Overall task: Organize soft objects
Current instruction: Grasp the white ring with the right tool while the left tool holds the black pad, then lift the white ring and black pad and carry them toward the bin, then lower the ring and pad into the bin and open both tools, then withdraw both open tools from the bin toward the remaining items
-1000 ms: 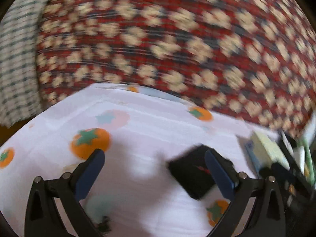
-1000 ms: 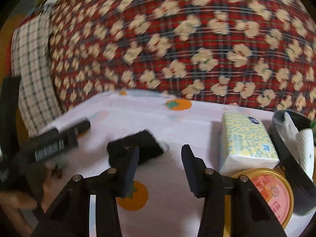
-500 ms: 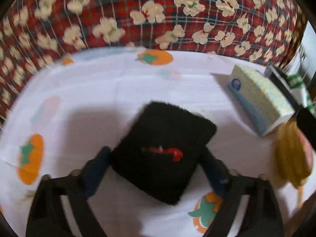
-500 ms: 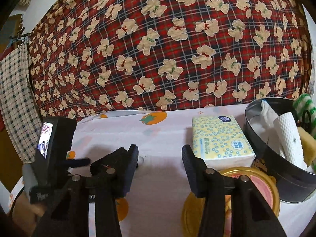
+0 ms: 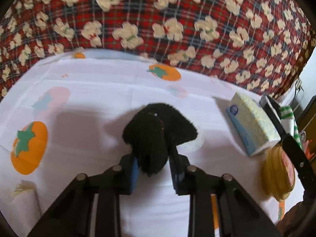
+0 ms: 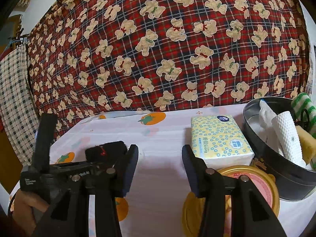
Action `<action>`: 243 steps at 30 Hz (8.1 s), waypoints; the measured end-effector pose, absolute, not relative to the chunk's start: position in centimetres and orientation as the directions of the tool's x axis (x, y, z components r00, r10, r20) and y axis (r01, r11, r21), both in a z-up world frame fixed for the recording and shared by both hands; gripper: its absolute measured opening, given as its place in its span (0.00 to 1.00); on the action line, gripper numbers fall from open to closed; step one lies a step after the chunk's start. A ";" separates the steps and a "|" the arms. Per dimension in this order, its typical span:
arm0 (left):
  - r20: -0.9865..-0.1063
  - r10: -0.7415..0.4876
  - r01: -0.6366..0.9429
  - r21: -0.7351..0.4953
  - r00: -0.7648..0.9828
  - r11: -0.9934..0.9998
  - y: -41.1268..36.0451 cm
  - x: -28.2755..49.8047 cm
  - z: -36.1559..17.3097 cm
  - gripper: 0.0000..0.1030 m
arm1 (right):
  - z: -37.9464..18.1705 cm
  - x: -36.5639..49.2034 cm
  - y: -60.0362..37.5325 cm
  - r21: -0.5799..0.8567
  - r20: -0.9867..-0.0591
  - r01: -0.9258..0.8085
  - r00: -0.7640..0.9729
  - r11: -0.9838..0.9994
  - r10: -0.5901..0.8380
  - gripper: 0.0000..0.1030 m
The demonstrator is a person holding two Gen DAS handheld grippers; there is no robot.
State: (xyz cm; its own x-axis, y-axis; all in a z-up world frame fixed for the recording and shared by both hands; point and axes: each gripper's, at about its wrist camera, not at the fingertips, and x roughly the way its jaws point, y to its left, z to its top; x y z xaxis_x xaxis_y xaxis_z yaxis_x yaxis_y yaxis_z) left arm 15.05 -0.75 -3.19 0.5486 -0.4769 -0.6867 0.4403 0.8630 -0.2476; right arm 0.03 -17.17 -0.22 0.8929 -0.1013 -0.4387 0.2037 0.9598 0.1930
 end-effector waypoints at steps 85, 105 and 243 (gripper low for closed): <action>-0.295 -0.243 0.184 -0.215 0.924 0.959 2.4 4.6 0.9 0.22 | 0.7 0.2 -13.2 -0.008 -0.462 0.117 0.880 0.993 -0.108 0.64; -0.257 -0.284 0.242 -0.185 0.924 0.953 -3.3 -1.0 1.7 0.22 | 1.8 -5.1 -19.6 0.020 -0.367 0.149 0.921 0.989 -0.131 0.64; -0.313 -0.462 0.470 -0.053 0.830 0.881 -24.2 -5.3 1.9 1.00 | 2.9 -13.9 -43.0 0.163 -0.218 0.601 0.795 0.782 -0.566 0.86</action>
State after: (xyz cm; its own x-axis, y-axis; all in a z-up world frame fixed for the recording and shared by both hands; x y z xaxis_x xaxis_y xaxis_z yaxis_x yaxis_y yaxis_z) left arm -5.28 -24.18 1.90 0.8299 -0.4618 -0.3132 0.4700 0.8810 -0.0534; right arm -13.91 -43.02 2.86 0.7953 -0.5657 -0.2179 0.6011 0.7824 0.1627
